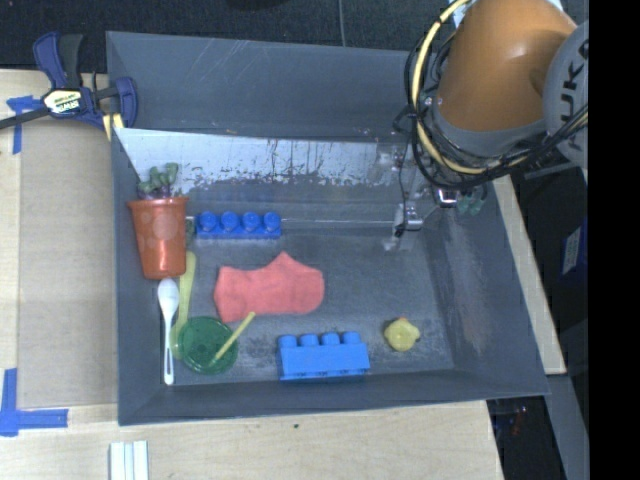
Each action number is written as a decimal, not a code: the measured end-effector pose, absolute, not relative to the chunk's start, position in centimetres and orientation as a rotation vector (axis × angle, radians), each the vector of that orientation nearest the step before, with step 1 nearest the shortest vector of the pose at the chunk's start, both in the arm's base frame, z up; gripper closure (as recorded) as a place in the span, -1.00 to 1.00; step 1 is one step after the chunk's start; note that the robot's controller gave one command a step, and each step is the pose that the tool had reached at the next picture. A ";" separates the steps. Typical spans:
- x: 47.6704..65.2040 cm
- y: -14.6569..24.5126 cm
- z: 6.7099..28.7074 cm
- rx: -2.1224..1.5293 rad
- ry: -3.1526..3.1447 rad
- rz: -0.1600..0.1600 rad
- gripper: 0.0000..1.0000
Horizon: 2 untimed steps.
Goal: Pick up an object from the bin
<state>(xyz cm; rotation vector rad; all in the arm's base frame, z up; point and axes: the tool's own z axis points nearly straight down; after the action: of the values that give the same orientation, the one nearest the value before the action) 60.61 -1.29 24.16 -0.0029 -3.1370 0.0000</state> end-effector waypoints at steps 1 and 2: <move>60.7 -1.3 24.7 -0.003 -3.146 0.000 -1.00; 60.0 -0.3 19.0 -0.086 -3.151 0.000 -1.00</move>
Offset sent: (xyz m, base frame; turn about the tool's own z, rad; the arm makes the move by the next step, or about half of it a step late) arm -0.0179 0.0256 -0.1275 0.1192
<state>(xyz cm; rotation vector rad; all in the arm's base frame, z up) 60.04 -0.25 19.01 -0.0865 -3.1507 -0.0005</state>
